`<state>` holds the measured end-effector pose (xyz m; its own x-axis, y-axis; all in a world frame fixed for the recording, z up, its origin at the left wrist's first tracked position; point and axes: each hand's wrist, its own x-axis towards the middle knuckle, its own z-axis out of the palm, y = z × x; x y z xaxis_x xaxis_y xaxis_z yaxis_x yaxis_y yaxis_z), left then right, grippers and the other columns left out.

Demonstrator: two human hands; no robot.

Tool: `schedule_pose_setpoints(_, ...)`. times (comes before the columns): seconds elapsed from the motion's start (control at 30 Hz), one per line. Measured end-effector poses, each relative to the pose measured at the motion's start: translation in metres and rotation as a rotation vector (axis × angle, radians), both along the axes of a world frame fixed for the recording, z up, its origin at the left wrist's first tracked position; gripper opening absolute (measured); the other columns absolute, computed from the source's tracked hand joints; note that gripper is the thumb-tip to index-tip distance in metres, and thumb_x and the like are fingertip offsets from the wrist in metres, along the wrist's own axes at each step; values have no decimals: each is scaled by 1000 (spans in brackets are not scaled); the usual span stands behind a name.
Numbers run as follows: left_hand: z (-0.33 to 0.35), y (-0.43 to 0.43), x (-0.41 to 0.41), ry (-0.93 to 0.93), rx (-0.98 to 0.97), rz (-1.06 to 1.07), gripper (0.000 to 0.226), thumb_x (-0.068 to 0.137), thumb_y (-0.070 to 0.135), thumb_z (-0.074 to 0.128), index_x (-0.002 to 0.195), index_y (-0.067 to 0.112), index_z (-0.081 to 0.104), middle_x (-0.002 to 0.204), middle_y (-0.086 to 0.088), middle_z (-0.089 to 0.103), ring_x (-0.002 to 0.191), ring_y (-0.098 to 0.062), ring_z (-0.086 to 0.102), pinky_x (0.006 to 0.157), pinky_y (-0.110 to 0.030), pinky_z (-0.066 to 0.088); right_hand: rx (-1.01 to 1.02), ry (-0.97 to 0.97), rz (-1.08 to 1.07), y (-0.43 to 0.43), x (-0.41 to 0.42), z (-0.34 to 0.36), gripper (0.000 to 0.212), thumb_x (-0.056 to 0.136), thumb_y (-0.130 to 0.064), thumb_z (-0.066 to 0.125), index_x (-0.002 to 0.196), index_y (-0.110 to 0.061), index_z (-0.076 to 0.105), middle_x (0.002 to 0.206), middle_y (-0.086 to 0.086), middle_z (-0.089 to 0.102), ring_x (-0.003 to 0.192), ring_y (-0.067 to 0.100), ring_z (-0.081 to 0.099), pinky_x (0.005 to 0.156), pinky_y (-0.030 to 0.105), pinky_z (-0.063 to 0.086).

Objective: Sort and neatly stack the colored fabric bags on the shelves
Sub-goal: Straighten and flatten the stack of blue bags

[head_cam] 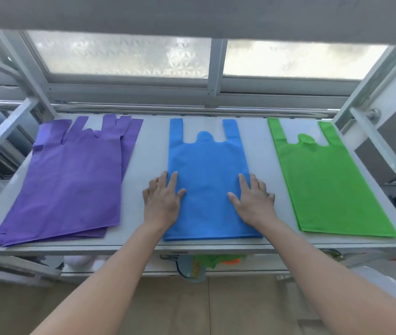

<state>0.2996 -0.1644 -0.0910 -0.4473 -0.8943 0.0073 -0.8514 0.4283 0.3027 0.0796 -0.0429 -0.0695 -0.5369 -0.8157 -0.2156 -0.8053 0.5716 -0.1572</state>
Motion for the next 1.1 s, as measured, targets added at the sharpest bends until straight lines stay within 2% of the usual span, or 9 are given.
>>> schedule_pose_setpoints(0.23,-1,-5,-3,31,-4,43,60,105,55,39,159,30,31,163,7,29,139,-24,28,109,-46,30,-43,-3,-8,-1,2,-6,73,106,-59,31,165,-24,10,171,9,5,155,29,8,114,55,29)
schedule_pose_setpoints(0.37,2,-1,-6,104,3,98,56,104,47,51,152,20,43,148,-3,40,135,-28,34,107,-47,34,-118,-51,-35,0,2,-4,70,105,-56,37,163,-20,20,168,9,13,152,28,15,112,54,32)
schedule_pose_setpoints(0.47,7,2,-9,204,-3,152,50,100,33,62,142,8,54,131,-13,48,125,-35,42,103,-46,41,-232,-136,-112,-1,-3,1,59,102,-43,53,151,-17,35,149,11,32,139,31,29,103,51,41)
schedule_pose_setpoints(0.53,9,2,-11,212,1,153,46,98,28,64,137,4,57,127,-15,48,121,-36,43,103,-46,43,-244,-140,-115,0,-5,4,49,100,-36,56,143,-16,43,138,10,36,130,31,34,97,48,46)
schedule_pose_setpoints(0.6,10,1,-14,208,18,148,44,98,25,64,135,2,57,126,-16,48,121,-37,44,104,-46,42,-217,-116,-93,1,-7,5,45,101,-37,56,139,-14,47,135,10,37,127,30,35,95,47,49)
schedule_pose_setpoints(0.77,13,0,-17,174,54,136,42,100,21,60,136,0,55,130,-18,46,122,-39,42,107,-44,39,-149,-26,-38,1,-5,5,47,104,-38,49,143,-12,42,139,11,37,127,31,36,91,46,49)
schedule_pose_setpoints(0.87,18,-4,-16,138,118,111,46,101,21,57,143,3,50,138,-16,41,127,-38,39,109,-43,38,-79,37,-35,2,-6,7,49,105,-39,43,147,-14,37,141,9,36,127,30,37,91,48,44)
schedule_pose_setpoints(1.1,16,-9,-20,90,155,86,49,103,23,55,146,4,44,143,-15,36,130,-37,37,113,-43,36,-54,2,-33,1,-15,9,50,105,-41,43,148,-17,36,145,8,34,128,29,36,96,50,40)
